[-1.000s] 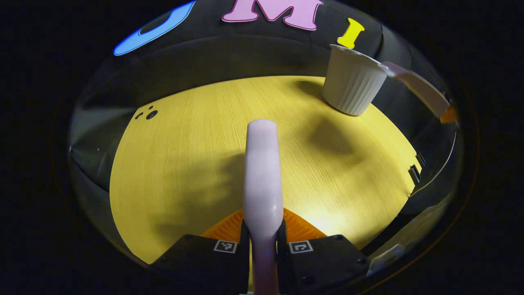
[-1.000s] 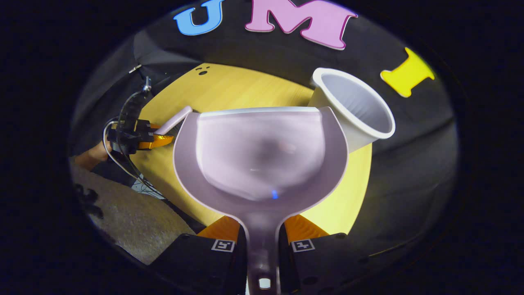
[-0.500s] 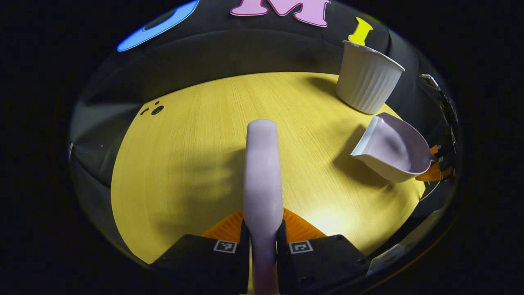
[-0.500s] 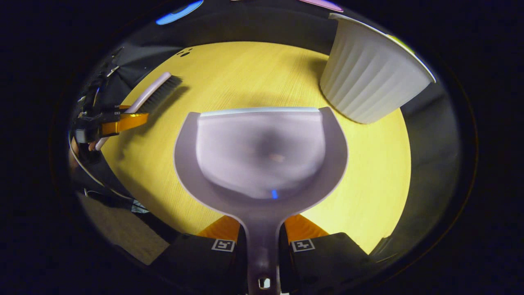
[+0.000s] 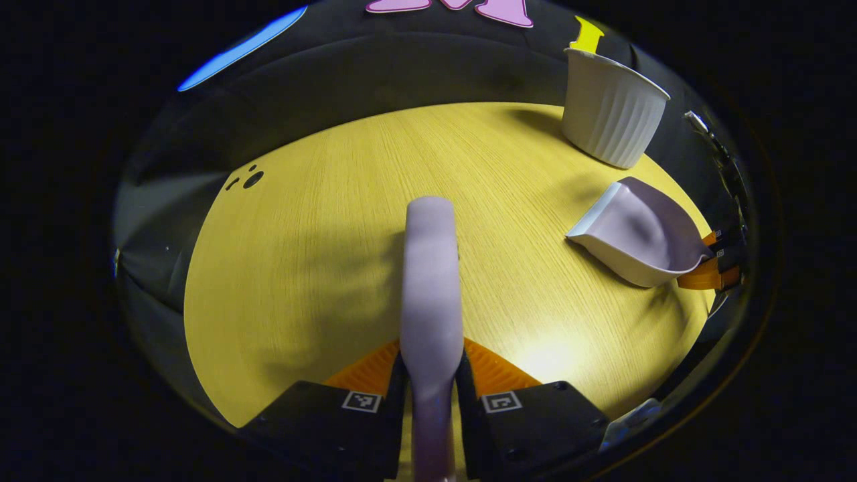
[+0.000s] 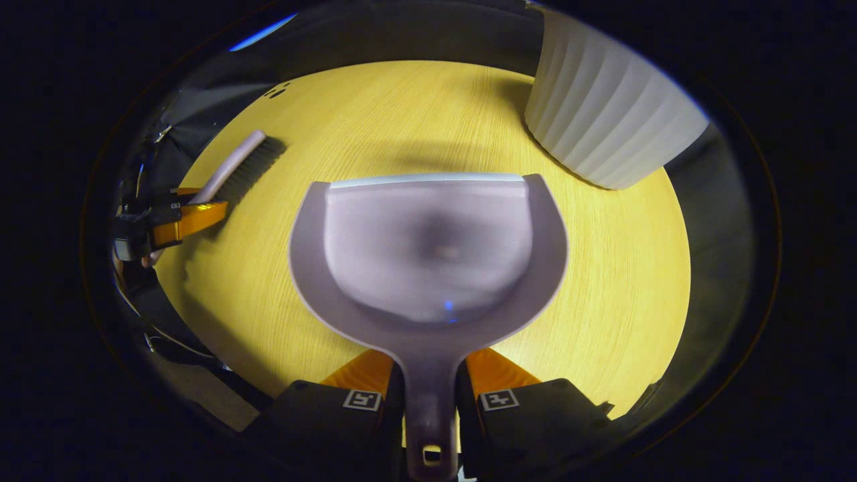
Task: Pick up the small broom and dustpan from the desktop, sweep the trash into the dustpan with the broom, and then empty the trash into the garbage bin.
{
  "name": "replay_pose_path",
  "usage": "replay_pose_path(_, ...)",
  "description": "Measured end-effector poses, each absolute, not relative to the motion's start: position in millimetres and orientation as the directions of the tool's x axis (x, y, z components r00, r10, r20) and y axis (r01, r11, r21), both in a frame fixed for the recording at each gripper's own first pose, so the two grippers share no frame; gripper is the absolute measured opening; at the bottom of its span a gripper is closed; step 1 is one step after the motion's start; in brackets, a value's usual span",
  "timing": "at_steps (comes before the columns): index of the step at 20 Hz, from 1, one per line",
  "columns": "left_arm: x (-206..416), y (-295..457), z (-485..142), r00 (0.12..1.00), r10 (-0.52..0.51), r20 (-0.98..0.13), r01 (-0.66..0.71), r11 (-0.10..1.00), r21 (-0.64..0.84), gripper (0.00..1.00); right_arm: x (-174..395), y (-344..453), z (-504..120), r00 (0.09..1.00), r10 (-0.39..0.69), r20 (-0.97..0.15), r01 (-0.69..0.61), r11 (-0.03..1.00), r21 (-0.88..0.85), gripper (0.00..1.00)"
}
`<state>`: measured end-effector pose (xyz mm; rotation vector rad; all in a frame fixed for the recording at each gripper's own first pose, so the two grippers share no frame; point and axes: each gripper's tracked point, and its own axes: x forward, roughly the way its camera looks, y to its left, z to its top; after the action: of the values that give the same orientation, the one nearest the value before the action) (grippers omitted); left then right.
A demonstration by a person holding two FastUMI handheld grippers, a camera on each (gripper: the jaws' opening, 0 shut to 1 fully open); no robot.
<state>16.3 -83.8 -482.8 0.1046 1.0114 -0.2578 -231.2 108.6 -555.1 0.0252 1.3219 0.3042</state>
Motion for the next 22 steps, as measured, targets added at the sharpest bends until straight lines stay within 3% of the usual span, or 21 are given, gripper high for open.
replay_pose_path(3,18.9,-83.6,-475.6,0.522,-0.144,-0.841,0.276,0.961,0.007,0.49,-227.4,107.3,-554.3,0.207,0.242,-0.948,-0.205,0.958,0.200,0.47)
replay_pose_path(4,17.9,-83.4,-472.7,0.530,-0.143,-0.836,0.277,0.961,0.012,0.45,-227.1,105.6,-549.3,0.217,0.243,-0.945,-0.208,0.958,0.199,0.45)
replay_pose_path(8,3.7,-78.4,-452.9,0.567,-0.140,-0.811,0.267,0.964,0.020,0.44,-230.9,96.4,-520.0,0.271,0.252,-0.929,-0.227,0.955,0.193,0.42)
replay_pose_path(9,0.1,-77.1,-446.8,0.577,-0.140,-0.805,0.266,0.964,0.023,0.49,-232.0,93.2,-510.5,0.291,0.251,-0.923,-0.230,0.955,0.187,0.46)
replay_pose_path(10,-2.4,-76.4,-440.4,0.592,-0.136,-0.794,0.263,0.964,0.031,0.42,-232.7,92.2,-499.6,0.314,0.252,-0.915,-0.229,0.956,0.185,0.46)
replay_pose_path(11,-4.9,-75.0,-433.1,0.608,-0.129,-0.784,0.259,0.965,0.041,0.42,-232.9,92.7,-488.6,0.335,0.257,-0.907,-0.225,0.956,0.188,0.43)
replay_pose_path(17,-4.6,-80.6,-358.7,0.741,-0.150,-0.655,0.209,0.978,0.013,0.42,-208.9,103.1,-410.7,0.532,0.267,-0.803,-0.212,0.961,0.180,0.46)
replay_pose_path(22,14.9,-102.3,-259.4,0.845,-0.233,-0.481,0.223,0.972,-0.078,0.41,-168.8,112.0,-318.6,0.733,0.268,-0.625,-0.192,0.963,0.188,0.48)
